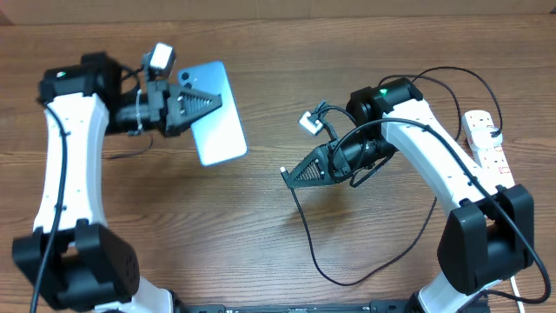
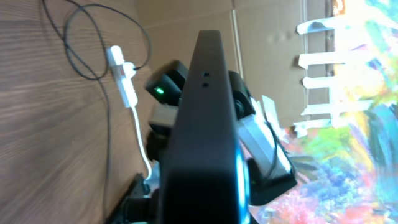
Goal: Plug charger to phone and switch on socket
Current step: 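Raise the phone with the left gripper and bring the plug toward it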
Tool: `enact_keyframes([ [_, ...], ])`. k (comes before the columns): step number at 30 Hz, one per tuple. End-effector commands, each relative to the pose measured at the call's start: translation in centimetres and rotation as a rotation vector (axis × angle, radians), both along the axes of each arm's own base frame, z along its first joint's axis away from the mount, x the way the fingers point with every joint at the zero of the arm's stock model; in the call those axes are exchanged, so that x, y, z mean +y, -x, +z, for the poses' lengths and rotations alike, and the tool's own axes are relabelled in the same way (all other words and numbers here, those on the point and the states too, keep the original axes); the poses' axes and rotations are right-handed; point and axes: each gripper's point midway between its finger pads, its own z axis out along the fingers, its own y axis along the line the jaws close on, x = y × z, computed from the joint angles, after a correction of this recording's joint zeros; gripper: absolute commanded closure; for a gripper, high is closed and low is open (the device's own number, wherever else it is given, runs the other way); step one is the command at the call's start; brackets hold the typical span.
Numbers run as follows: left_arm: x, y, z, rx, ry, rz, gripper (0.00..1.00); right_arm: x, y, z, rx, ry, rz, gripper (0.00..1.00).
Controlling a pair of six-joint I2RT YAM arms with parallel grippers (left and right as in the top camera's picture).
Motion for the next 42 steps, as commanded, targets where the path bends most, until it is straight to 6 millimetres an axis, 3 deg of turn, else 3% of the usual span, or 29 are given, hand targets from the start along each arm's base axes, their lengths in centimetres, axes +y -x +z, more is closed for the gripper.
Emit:
enact_keyframes([
  [1,-0.5,1.4,2.9,-0.278,0.03,-0.003,0.95,0.4,0.3,2.6,-0.1,-0.152,-0.021,0.96],
  [11,-1.6,1.8,2.9,-0.215,0.044,-0.04,0.96,1.5,2.4,4.4,-0.087,-0.194,0.022,0.96],
  [24,-3.4,2.7,2.9,-0.076,0.065,-0.095,0.96,0.3,5.4,8.1,-0.129,-0.198,0.034,0.96],
  [30,-3.6,2.8,2.8,-0.068,0.066,-0.101,0.95,0.0,5.4,7.8,-0.15,-0.173,0.034,0.96],
  [34,-3.6,2.6,2.8,-0.084,0.064,-0.101,0.96,-0.3,3.6,7.0,-0.156,-0.13,-0.005,0.96],
  [38,-3.6,2.7,2.8,-0.065,0.066,-0.101,0.95,-0.7,1.3,4.5,-0.146,0.041,-0.059,0.96],
  [42,-3.6,2.8,2.9,-0.064,0.067,-0.101,0.96,-0.9,1.7,4.4,-0.146,0.087,-0.065,0.96],
])
